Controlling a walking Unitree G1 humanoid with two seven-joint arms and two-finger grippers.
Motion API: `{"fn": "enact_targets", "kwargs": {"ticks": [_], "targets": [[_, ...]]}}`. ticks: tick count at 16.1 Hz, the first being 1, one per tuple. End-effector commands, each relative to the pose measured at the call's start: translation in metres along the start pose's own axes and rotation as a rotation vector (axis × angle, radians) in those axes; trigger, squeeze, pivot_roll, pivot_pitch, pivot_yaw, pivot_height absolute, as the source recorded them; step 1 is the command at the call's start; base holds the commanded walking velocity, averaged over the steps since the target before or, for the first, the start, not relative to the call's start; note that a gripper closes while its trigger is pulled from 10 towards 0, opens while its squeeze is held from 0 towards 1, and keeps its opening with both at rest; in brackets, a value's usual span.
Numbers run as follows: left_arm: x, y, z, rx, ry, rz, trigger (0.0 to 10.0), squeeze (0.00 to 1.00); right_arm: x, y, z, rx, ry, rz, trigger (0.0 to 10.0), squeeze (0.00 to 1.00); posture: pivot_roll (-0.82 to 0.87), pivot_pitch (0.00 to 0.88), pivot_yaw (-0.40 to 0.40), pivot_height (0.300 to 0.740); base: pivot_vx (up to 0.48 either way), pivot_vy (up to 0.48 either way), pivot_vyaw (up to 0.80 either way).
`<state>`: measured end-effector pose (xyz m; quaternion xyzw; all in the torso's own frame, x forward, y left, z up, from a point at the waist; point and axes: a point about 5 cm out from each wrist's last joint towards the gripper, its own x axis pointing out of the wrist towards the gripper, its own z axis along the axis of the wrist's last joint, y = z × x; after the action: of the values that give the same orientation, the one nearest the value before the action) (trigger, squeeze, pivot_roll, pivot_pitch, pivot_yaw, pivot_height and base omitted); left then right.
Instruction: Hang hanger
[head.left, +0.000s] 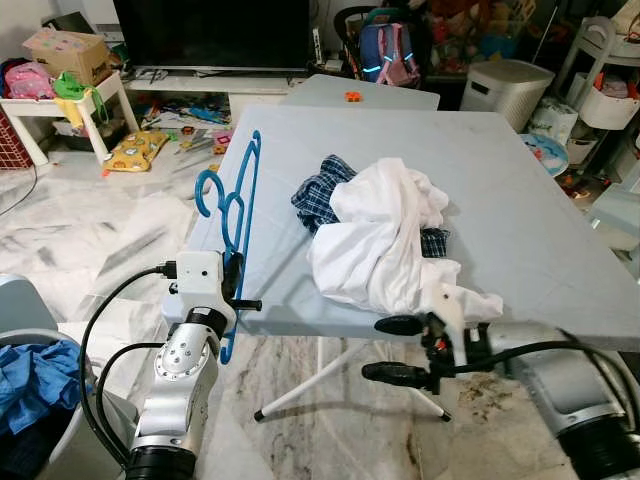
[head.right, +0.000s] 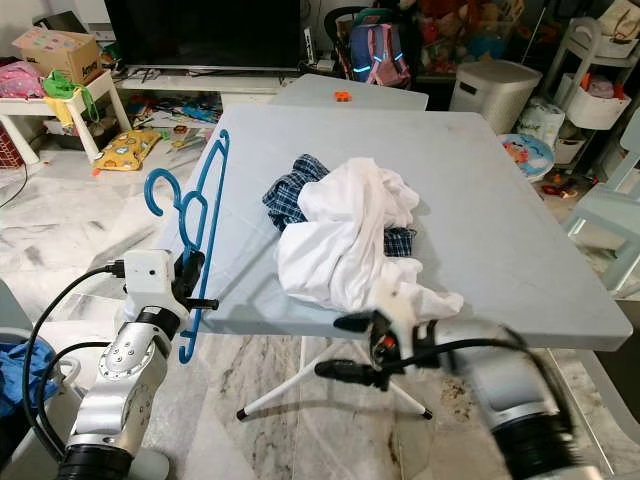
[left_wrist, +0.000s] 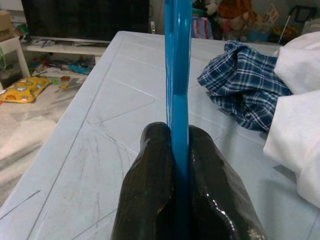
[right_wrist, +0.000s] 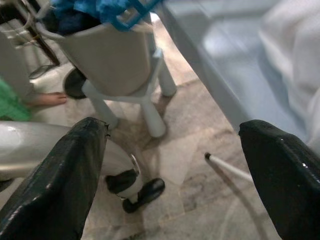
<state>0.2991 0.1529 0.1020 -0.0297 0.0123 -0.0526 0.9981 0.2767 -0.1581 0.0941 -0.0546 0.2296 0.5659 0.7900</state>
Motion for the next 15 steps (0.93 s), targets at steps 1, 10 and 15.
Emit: {"fn": "enact_targets", "kwargs": {"ticks": [1,10,15], "targets": [[-0.002,0.002,-0.01,0.007,0.053,0.004,10.0,0.0,0.001,-0.002,-0.002,-0.01,0.018,-0.028,10.0,1.0,-0.11,0.0,-0.01,0.74,0.0,0.0,0.0],[-0.003,0.001,-0.01,0.007,0.056,0.002,10.0,0.0,0.018,-0.028,0.006,0.095,-0.052,-0.244,10.0,1.0,-0.1,0.0,-0.016,0.74,0.0,0.0,0.0],[-0.003,0.0,-0.011,0.002,0.058,-0.001,10.0,0.0,0.01,-0.013,0.022,0.053,-0.18,-0.052,10.0,1.0,-0.1,0.0,-0.017,0.74,0.0,0.0,0.0]]}}
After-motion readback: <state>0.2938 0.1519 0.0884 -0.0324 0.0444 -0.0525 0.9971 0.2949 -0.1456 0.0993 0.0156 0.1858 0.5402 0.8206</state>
